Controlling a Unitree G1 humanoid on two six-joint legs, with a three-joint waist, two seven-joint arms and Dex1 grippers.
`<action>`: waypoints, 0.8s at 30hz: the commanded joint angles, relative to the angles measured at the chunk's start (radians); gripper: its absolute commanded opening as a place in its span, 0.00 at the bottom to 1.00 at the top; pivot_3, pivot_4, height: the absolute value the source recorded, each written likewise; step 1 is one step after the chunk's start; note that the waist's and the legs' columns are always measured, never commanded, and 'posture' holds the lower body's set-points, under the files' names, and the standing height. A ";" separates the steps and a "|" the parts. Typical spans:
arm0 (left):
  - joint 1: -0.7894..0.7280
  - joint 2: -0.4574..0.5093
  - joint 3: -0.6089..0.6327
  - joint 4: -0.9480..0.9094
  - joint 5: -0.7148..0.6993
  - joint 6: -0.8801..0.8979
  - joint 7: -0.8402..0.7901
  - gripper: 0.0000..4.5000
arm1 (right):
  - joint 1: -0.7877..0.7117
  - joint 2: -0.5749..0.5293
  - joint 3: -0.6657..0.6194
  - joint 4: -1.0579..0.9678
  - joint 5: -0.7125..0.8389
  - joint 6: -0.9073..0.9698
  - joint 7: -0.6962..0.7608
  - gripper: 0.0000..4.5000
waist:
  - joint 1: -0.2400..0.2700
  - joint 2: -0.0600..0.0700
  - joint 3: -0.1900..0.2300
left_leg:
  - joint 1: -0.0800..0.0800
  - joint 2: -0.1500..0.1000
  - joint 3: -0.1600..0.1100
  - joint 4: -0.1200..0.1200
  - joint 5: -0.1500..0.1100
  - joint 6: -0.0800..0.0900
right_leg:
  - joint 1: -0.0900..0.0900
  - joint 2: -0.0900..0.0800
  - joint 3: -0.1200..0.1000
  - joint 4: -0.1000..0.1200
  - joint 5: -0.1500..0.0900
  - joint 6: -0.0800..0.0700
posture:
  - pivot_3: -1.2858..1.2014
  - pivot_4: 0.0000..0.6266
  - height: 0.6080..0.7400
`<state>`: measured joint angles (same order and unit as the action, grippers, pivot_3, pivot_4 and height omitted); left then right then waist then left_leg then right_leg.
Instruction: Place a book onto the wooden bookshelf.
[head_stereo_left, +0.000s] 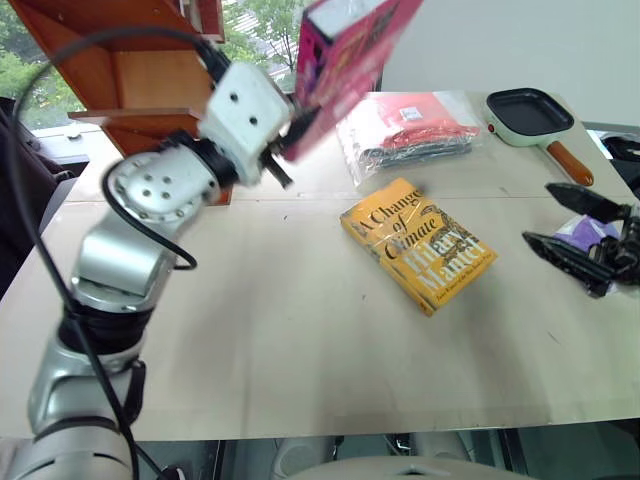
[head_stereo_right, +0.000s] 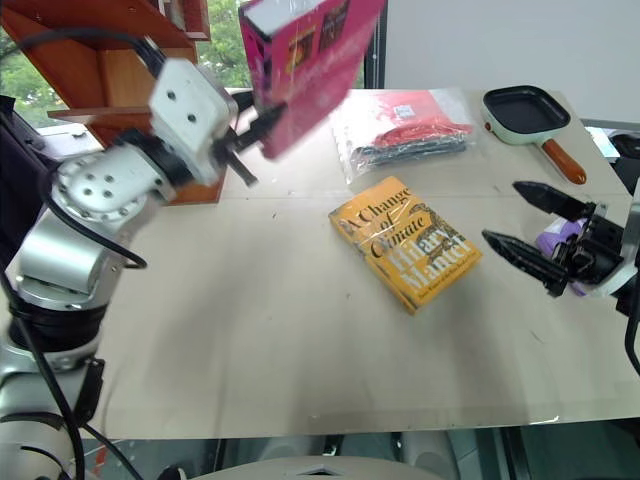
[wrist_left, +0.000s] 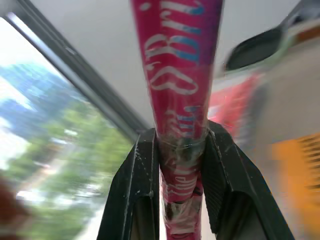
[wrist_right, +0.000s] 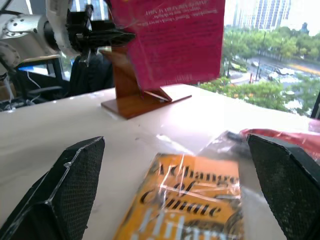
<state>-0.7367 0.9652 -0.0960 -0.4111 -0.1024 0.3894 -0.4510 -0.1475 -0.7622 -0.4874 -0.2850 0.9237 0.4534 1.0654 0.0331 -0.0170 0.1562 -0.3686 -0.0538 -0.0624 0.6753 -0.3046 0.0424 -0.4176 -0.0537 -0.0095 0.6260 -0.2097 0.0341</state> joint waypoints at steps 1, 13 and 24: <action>0.005 0.129 0.017 -0.019 0.209 -0.051 -0.023 0.12 | -0.083 -0.003 0.036 0.050 0.003 -0.016 0.042 1.00 | -0.003 0.000 0.000 | -0.001 0.000 0.000 -0.002 0.000 0.000 | -0.001 0.000 0.000 -0.001 0.000 0.000 | 0.52 0.24 0.85; 0.215 0.387 0.244 0.157 0.505 -0.154 -0.019 0.12 | -0.364 0.119 0.107 0.170 0.164 0.124 0.020 1.00 | -0.019 0.001 0.004 | -0.016 -0.001 -0.001 -0.002 0.000 0.000 | -0.017 -0.001 0.000 0.001 0.000 0.000 | 0.52 0.24 0.85; 0.307 0.242 0.231 -0.088 0.555 0.121 -0.149 0.12 | -0.384 0.147 0.138 0.188 0.106 0.104 0.039 1.00 | -0.037 0.001 0.004 | -0.017 -0.001 0.002 0.001 0.000 0.000 | -0.022 -0.001 0.003 0.015 0.000 0.000 | 0.52 0.24 0.85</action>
<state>-0.4198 1.1963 0.0959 -0.4472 0.4201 0.4775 -0.5988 -0.5093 -0.6132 -0.3360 -0.0848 1.0272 0.5742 1.0937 -0.0038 -0.0159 0.1603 -0.3857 -0.0544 -0.0603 0.6768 -0.3043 0.0422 -0.4395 -0.0545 -0.0070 0.6408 -0.2093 0.0341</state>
